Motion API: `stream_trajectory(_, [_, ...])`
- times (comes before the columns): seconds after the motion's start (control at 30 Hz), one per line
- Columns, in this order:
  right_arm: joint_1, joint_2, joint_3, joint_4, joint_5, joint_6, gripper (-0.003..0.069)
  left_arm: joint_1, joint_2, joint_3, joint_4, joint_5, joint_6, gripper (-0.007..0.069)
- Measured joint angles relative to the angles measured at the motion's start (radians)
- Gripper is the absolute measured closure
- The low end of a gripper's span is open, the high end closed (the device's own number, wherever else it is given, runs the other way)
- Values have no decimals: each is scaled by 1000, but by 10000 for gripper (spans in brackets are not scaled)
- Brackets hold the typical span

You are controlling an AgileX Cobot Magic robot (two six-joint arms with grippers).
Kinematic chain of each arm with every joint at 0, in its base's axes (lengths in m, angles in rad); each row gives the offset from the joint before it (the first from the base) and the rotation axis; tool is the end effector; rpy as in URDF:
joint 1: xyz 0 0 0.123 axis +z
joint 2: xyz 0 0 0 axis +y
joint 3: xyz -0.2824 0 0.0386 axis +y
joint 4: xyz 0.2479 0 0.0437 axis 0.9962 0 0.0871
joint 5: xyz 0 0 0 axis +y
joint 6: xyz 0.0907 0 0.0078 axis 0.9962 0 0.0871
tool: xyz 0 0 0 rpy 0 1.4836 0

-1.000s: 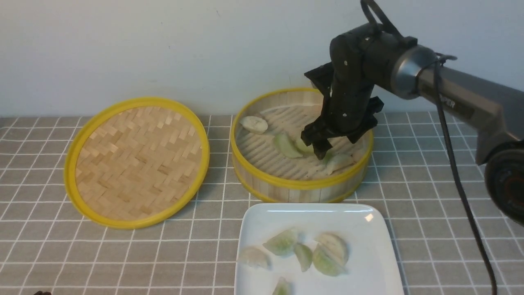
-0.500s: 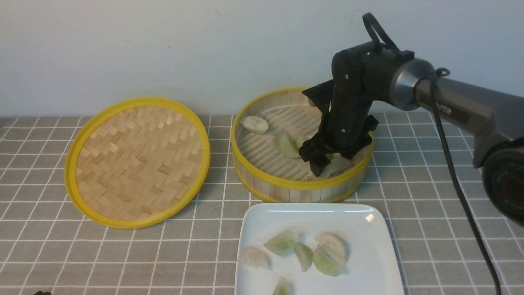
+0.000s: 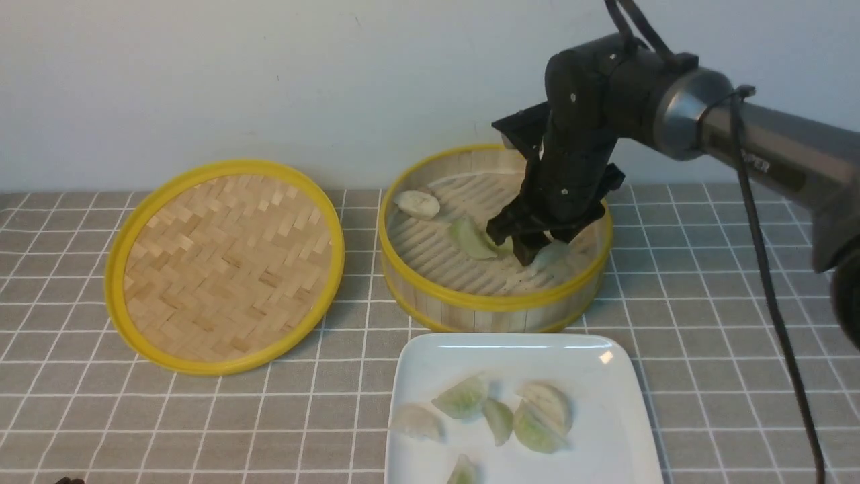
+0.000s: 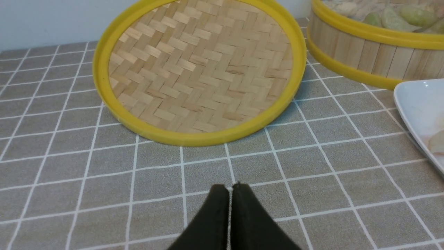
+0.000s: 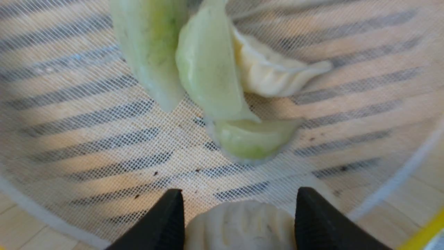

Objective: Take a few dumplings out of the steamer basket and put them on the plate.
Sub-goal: Use the right arm to grab a dumpling from inside the steamer, then use the right arm to put the dumpling into the plate, then use the right arm to grab a dumpling from inside the steamer

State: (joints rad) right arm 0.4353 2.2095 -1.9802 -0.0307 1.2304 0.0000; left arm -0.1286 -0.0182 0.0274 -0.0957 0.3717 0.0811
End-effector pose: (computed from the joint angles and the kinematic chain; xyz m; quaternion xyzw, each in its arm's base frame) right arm 0.4259 0.1952 0.2237 -0.2184 0.9707 0.0068 0.0999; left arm 0.0515 -0.0099 0.1715 0.0587 0.8003 -0.0546 0.5942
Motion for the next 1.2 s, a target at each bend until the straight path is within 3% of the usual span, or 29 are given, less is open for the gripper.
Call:
stream_trajectory(0.23, [0, -74, 1, 0, 5, 0, 286, 0, 0, 0, 0, 0, 0, 629])
stream_trajectory(0.33, [0, -163, 41, 57, 7, 0, 296, 0, 0, 0, 0, 0, 0, 629])
stream_trajectory(0.53, [13, -368, 306, 224, 5, -6, 296, 0, 0, 0, 0, 0, 0, 629])
stream_trajectory(0.77, [109, -440, 703, 292, -14, 18, 296, 0, 0, 0, 0, 0, 0, 629])
stream_trajectory(1.0, [184, -399, 769, 301, -134, 25, 296, 0, 0, 0, 0, 0, 0, 629])
stream_trajectory(1.13, [188, -397, 764, 304, -163, 23, 225, 0, 0, 0, 0, 0, 0, 629])
stream_trajectory(1.17, [188, -397, 748, 303, -152, 23, 162, 0, 0, 0, 0, 0, 0, 629])
stream_trajectory(1.2, [188, -397, 745, 303, -149, 22, 144, 0, 0, 0, 0, 0, 0, 629])
